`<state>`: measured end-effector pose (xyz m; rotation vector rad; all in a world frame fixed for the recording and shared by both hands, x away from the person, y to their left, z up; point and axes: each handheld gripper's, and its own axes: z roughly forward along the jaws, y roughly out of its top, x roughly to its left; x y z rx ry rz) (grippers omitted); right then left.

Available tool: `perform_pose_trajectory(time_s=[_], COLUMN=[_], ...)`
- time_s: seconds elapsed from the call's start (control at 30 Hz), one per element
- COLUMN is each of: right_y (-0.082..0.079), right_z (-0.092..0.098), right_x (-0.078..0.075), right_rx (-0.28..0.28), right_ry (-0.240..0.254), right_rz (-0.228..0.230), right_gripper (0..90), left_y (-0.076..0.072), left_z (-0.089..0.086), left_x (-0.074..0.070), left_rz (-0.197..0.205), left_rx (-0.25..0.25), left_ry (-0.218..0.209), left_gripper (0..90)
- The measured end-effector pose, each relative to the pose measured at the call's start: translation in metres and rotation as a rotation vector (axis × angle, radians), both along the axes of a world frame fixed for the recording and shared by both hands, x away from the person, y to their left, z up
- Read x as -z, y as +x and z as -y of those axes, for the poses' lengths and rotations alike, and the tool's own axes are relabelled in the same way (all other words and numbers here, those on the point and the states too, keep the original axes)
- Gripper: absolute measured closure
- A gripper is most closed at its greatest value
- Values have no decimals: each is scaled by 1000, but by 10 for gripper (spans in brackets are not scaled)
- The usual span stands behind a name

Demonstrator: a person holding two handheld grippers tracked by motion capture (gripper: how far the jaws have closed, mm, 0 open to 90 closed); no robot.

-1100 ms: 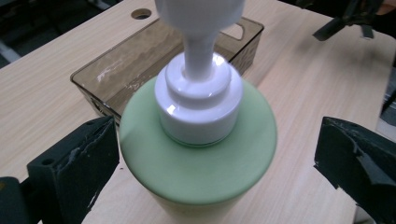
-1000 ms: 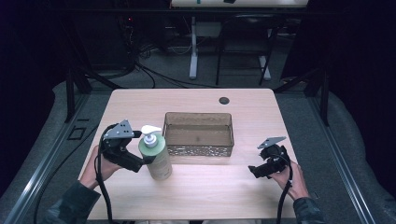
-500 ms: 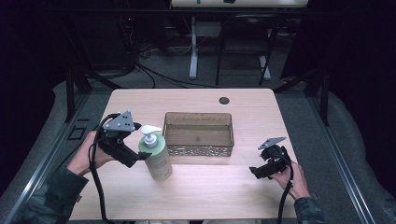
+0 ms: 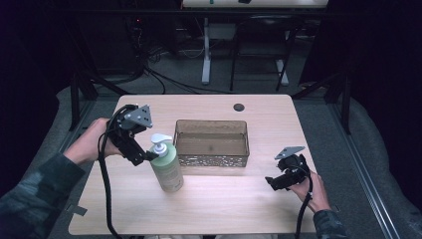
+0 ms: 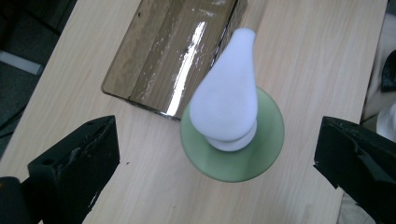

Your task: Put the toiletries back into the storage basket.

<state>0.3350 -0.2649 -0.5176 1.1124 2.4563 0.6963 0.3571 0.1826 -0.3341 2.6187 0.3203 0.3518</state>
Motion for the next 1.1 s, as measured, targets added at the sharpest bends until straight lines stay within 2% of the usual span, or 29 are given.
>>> perform_pose_trajectory(time_s=[0.07, 0.1, 0.17, 0.23, 0.3, 0.37, 0.4, 0.43, 0.47, 0.6, 0.7, 0.83, 1.0, 1.1], right_y=[0, 0, 0, -1, -1, -1, -1, -1, -1, -1, -2, -2, -2, -2], right_z=[0, 0, 0, 0, -1, -1, -2, -3, -3, -3, -3, -4, -3, -3], right_x=[0, 0, 0, 1, 3, 4, 5, 5, 5, 6, 6, 7, 7, 7], right_rx=[-4, -6, -5, -5, -3, -7, -12, -11, -17, -20, -19, -25, -13, -14], right_ry=[-5, -5, -3, -7, -5, -11, -16, -15, -18, -18, -16, -18, -5, -12], right_rz=[3, 4, 1, -3, -9, -9, -11, -13, -12, -13, -10, -12, -6, -9], right_gripper=[41, 41, 42, 43, 46, 47, 48, 48, 48, 48, 48, 43, 37, 38], left_y=[2, 3, 4, 6, 7, 10, 11, 13, 14, 18, 21, 23, 22, 22], left_z=[4, 6, 11, 17, 23, 26, 28, 30, 32, 39, 44, 48, 53, 55], left_x=[-5, -8, -10, -13, -14, -14, -14, -14, -14, -14, -13, -13, -14, -14], left_rz=[-1, -14, -24, -21, -37, -60, -68, -93, -95, -142, -149, -159, -150, -157], left_rx=[24, 43, 71, 99, 118, 129, 131, 141, 142, 155, 134, 129, 128, 121], left_ry=[24, 39, 69, 125, 162, 197, 209, 224, 245, 270, 293, 315, 367, 377], left_gripper=[17, 39, 119, 191, 270, 298, 341, 377, 408, 512, 590, 622, 624, 627])
